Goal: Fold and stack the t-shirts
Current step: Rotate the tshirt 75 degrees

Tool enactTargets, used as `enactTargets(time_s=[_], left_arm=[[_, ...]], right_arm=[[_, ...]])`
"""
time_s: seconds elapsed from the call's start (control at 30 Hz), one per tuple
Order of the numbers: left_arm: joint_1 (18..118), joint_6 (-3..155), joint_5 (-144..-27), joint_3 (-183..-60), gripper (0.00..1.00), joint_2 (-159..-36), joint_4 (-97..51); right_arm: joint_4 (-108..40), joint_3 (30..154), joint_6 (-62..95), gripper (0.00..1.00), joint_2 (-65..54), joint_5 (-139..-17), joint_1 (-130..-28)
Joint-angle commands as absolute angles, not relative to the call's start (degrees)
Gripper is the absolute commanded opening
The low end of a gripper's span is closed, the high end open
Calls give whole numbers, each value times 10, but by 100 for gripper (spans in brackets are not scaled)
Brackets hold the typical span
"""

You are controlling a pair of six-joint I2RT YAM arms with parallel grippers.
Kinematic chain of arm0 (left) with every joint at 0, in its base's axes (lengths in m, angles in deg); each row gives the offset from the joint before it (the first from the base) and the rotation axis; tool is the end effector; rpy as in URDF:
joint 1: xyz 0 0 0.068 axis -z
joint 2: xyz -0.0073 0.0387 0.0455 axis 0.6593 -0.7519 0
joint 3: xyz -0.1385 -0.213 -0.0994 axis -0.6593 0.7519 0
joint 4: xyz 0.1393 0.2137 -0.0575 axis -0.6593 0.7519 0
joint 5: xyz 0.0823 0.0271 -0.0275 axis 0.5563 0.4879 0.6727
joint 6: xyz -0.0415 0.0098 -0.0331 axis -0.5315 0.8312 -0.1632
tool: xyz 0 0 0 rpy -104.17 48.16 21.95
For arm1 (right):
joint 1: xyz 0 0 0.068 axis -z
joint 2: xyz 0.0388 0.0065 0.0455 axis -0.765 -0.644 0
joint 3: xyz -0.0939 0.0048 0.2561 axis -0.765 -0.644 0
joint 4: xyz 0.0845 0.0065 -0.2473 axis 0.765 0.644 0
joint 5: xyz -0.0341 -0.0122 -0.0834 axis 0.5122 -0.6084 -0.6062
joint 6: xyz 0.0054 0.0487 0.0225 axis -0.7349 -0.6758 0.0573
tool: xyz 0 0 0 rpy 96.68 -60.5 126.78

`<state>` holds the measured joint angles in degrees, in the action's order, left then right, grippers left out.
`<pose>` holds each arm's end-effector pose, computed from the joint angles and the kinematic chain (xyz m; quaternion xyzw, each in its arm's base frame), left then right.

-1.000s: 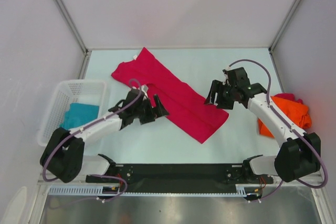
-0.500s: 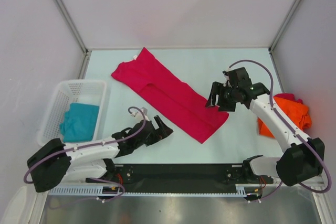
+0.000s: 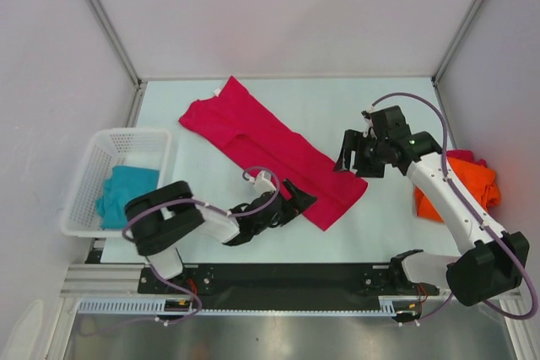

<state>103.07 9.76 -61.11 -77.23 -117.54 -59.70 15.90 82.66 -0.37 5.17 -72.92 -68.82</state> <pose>0.1458 -0.2512 0.1222 -0.1925 0.8312 -0.4357 0.2867 0.2280 0.0866 0.3134 0.0057 0.9492 0.2076 0.2364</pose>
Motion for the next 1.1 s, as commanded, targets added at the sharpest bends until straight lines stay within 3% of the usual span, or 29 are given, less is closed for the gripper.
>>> enactTargets(time_s=[0.0,0.1,0.2,0.23,0.27,0.33,0.4,0.43,0.5,0.7,0.93,1.07], left_arm=[[1022,30,-681,-801,97,-1288,-693],[1018,23,-697,-820,95,-1320,-686],[1008,20,-707,-830,84,-1330,-670],[1006,20,-713,-830,74,-1333,-670],[1001,17,-715,-831,43,-1337,-670],[996,14,-722,-833,23,-1339,-670],[990,18,-729,-836,16,-1338,-664],[990,22,-730,-839,5,-1337,-661],[986,31,-736,-839,0,-1331,-653],[977,29,-758,-776,1,-1261,-648],[1021,33,-725,-652,0,-1021,-443],[1053,7,-668,-610,0,-788,-256]], right_arm=[[176,845,21,74,63,-736,-671],[176,841,28,75,56,-734,-658],[166,835,30,75,49,-725,-647],[166,834,30,75,46,-723,-647],[163,833,31,75,44,-721,-645],[160,833,30,74,40,-720,-641],[160,834,32,75,37,-718,-639],[159,833,32,75,37,-718,-637],[158,832,33,74,38,-716,-635],[154,830,32,75,40,-709,-627],[130,791,15,75,55,-685,-637],[93,710,-12,75,95,-669,-655]])
